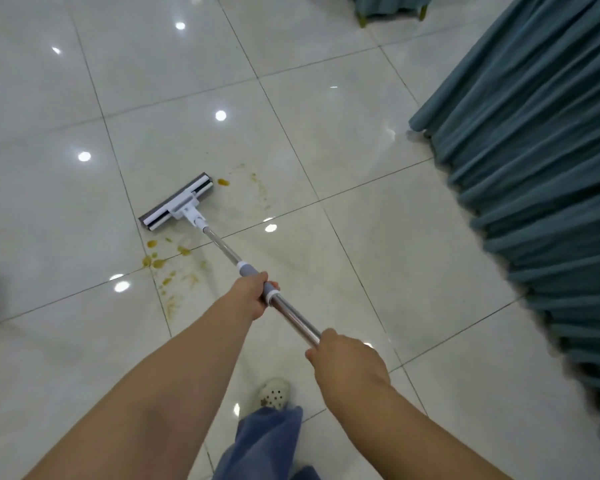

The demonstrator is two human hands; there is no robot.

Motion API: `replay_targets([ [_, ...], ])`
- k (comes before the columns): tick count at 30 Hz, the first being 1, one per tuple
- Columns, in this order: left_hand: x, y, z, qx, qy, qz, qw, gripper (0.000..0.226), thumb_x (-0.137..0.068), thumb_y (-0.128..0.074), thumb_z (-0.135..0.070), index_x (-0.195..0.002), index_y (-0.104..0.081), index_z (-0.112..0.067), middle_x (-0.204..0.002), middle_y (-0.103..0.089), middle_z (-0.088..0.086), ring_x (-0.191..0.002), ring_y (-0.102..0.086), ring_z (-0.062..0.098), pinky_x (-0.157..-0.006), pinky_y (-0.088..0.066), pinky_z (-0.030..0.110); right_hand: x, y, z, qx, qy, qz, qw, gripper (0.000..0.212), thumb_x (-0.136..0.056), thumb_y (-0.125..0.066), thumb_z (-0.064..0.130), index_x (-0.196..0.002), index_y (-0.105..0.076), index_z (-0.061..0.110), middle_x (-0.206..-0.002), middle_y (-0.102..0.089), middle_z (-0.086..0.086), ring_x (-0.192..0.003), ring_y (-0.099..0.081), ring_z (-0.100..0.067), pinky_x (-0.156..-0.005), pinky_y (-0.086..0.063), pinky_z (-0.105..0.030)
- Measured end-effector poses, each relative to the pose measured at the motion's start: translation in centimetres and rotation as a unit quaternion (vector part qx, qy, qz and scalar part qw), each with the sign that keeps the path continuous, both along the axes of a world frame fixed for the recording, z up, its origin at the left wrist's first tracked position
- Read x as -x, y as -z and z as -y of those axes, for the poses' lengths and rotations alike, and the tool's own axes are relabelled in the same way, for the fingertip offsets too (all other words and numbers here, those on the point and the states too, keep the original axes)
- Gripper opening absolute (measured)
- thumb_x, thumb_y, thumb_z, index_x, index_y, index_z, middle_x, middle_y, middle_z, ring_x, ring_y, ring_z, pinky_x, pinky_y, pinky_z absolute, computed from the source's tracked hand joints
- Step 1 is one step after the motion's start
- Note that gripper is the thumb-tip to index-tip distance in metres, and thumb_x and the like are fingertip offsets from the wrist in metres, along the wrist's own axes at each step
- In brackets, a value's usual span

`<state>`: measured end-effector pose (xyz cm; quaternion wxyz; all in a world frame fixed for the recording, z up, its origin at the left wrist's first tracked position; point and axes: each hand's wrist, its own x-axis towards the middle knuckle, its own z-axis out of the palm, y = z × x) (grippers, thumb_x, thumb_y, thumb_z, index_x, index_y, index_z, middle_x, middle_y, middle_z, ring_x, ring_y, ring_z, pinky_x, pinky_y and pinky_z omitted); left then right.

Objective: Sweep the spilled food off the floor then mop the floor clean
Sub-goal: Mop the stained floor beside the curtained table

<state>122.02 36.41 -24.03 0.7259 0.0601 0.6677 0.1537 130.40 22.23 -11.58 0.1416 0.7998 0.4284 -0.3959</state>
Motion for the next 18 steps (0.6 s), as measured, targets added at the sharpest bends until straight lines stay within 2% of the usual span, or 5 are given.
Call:
replay_targets([
  [4,0.3,0.0,3.5,0.011,0.01,0.003,1.0,0.014,-0.099,-0.045,-0.009,-0.107,-0.037,-0.001,-0.07,-0.047,0.011,-0.057,-0.046,0.018,-0.055,-0.045,0.029,0.5,-0.4,3.7,0.019,-0.017,0.007,1.0,0.024,-0.1,-0.04,0.03,-0.114,-0.05,0.014,-0.069,-0.04,0.003,-0.064,-0.044,-0.015,-0.064,-0.036,-0.027],
  [7,0.7,-0.7,7.1,0.019,0.029,0.014,0.999,0.014,-0.099,-0.044,-0.007,-0.108,-0.035,0.0,-0.072,-0.049,0.013,-0.058,-0.047,0.02,-0.056,-0.045,0.031,0.7,-1.3,7.6,0.031,-0.037,0.014,0.999,0.011,-0.1,-0.04,0.027,-0.096,-0.045,0.018,-0.064,-0.034,0.006,-0.055,-0.038,-0.011,-0.052,-0.031,-0.023],
  [9,0.9,-1.6,10.2,0.025,0.04,0.023,0.999,0.015,-0.099,-0.044,-0.007,-0.108,-0.035,0.001,-0.073,-0.049,0.013,-0.059,-0.047,0.02,-0.057,-0.046,0.032,0.8,-2.4,10.8,0.039,-0.033,0.026,0.998,0.018,-0.1,-0.039,0.03,-0.088,-0.041,0.018,-0.063,-0.034,0.006,-0.057,-0.041,-0.014,-0.046,-0.023,-0.021],
  [13,1.4,-3.0,17.7,0.04,0.067,0.043,0.996,0.016,-0.099,-0.045,-0.007,-0.108,-0.035,0.001,-0.075,-0.05,0.015,-0.06,-0.048,0.022,-0.059,-0.047,0.034,1.3,-4.8,18.2,0.048,-0.089,0.053,0.993,0.031,-0.101,-0.037,0.028,-0.127,-0.046,0.012,-0.065,-0.029,0.005,-0.053,-0.032,-0.01,-0.045,-0.019,-0.021],
  [18,2.5,-4.7,28.8,0.058,0.102,0.077,0.99,0.027,-0.098,-0.046,-0.005,-0.124,-0.04,-0.002,-0.078,-0.051,0.014,-0.064,-0.05,0.021,-0.088,-0.048,0.033,2.7,-8.1,29.2,0.057,-0.089,0.099,0.989,0.022,-0.1,-0.037,0.039,-0.098,-0.044,0.018,-0.082,-0.051,0.0,-0.071,-0.044,-0.022,-0.047,-0.023,-0.024],
])
